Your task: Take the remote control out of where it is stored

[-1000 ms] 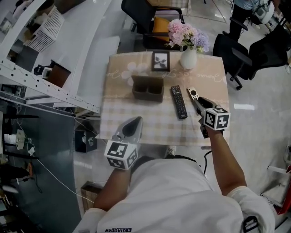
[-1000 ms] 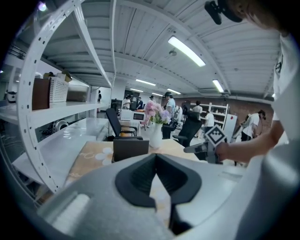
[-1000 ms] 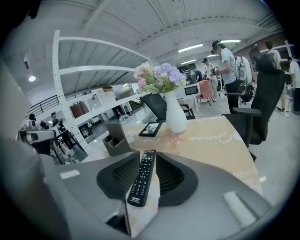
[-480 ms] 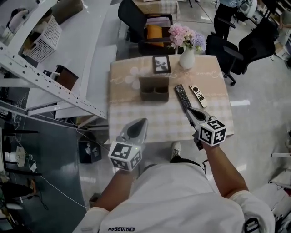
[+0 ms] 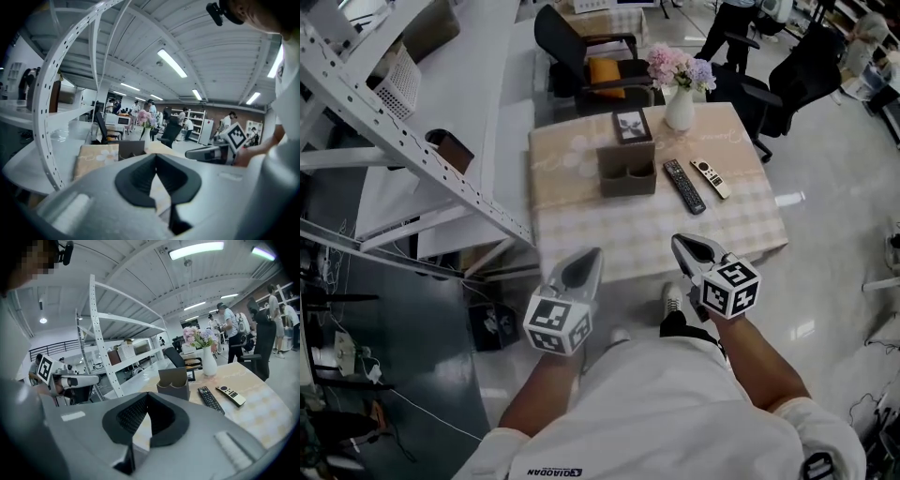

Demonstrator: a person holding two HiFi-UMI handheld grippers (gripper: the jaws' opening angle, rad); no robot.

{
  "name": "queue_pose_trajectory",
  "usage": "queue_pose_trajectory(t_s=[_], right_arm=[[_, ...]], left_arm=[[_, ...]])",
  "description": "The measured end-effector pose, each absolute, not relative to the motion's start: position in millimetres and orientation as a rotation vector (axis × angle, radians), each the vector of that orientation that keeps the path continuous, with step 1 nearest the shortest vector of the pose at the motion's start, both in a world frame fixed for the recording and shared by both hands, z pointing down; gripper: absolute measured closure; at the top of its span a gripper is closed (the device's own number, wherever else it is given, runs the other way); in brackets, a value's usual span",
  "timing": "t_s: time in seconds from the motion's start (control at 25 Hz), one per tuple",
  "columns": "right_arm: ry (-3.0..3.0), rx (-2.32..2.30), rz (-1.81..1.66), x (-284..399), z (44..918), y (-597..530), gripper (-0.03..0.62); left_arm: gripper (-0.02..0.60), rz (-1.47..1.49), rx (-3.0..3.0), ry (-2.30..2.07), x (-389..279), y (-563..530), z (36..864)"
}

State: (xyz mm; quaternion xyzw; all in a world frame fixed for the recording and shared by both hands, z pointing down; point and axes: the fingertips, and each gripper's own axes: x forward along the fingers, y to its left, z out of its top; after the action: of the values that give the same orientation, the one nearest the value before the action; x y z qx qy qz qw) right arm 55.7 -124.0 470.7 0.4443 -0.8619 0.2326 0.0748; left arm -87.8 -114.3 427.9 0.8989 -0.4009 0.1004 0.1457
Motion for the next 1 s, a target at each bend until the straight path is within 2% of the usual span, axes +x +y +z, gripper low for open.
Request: queue_pose_trajectory(t_s=[0.52, 1.0], right_arm=[[-2.585, 1.421, 0.628, 19.0, 449.9, -65.6, 0.588], [-2.575, 1.463, 0.637, 31.6, 450.2, -41.7, 0.588]], left_arm=[[0.578, 0.274, 2.638, -1.074, -121.2, -70.5, 423.9], [0.578, 0.29, 2.669, -1.035, -107.8, -51.6, 419.3]])
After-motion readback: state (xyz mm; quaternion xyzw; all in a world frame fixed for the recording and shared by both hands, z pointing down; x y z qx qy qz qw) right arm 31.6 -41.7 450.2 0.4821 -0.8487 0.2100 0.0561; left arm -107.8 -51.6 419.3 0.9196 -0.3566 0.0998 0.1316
